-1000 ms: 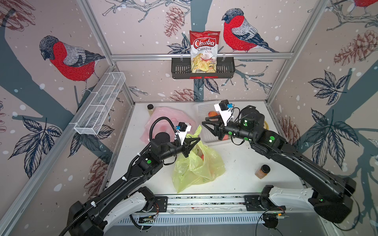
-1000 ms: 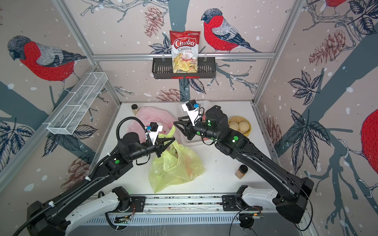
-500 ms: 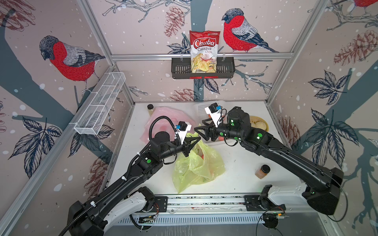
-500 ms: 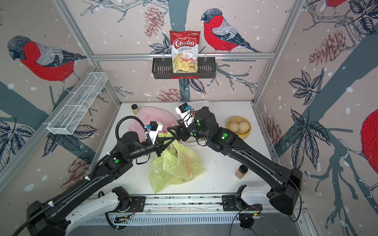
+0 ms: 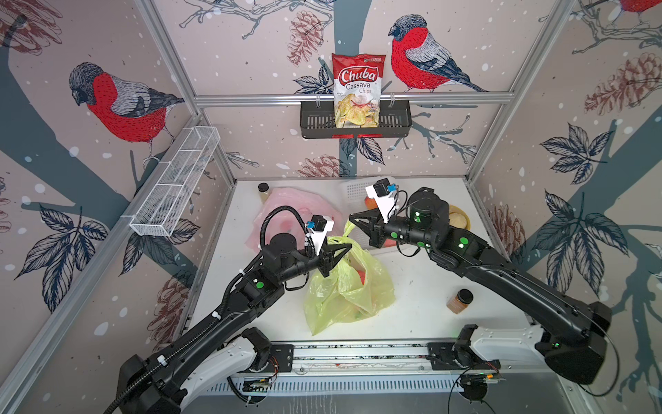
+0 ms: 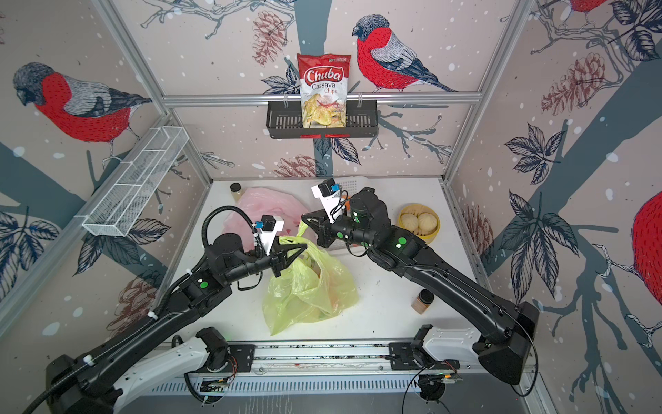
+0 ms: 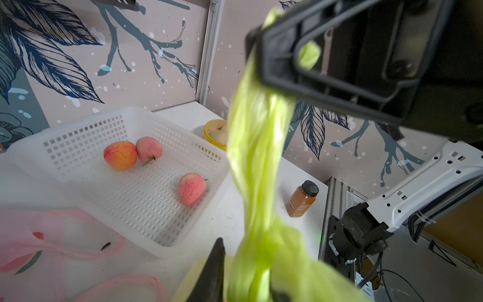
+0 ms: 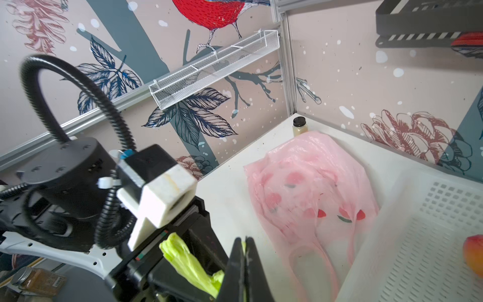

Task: Place the peach into a plastic bag & tie a knot
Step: Cross the plastic bag at the center of the board.

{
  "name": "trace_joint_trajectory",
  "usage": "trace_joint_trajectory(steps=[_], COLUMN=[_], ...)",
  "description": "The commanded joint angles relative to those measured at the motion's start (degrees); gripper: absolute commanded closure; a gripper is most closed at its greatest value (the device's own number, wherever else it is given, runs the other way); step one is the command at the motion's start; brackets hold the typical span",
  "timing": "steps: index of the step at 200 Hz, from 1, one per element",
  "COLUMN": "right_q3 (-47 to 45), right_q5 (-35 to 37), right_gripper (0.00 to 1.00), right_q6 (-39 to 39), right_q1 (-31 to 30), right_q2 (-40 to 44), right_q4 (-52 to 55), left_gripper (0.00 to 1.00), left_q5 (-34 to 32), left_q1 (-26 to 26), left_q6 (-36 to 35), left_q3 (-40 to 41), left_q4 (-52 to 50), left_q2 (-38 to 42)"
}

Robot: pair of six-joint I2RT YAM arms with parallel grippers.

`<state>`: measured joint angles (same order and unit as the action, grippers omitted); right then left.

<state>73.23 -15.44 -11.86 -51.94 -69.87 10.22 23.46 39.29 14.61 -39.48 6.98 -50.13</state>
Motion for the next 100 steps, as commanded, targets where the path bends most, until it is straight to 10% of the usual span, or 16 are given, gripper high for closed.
trace_joint_trajectory(steps=[1, 100], right_q3=[-0.7, -14.9], right_q5=[-0.2, 2.1], right_gripper=[1.0, 1.0], right_q6=[0.4, -3.2], right_q1=[-0.1, -7.8], right_q2=[0.9, 10.7], right_q4=[-2.8, -6.7], left_gripper=[0.78, 0.96], left_q5=[-2.1, -2.8], left_q1=[-0.1, -0.3], left_q6=[1.1, 0.9], left_q3=[1.1, -1.2], left_q4=[2.3, 0.9], left_q2=[0.6, -1.0])
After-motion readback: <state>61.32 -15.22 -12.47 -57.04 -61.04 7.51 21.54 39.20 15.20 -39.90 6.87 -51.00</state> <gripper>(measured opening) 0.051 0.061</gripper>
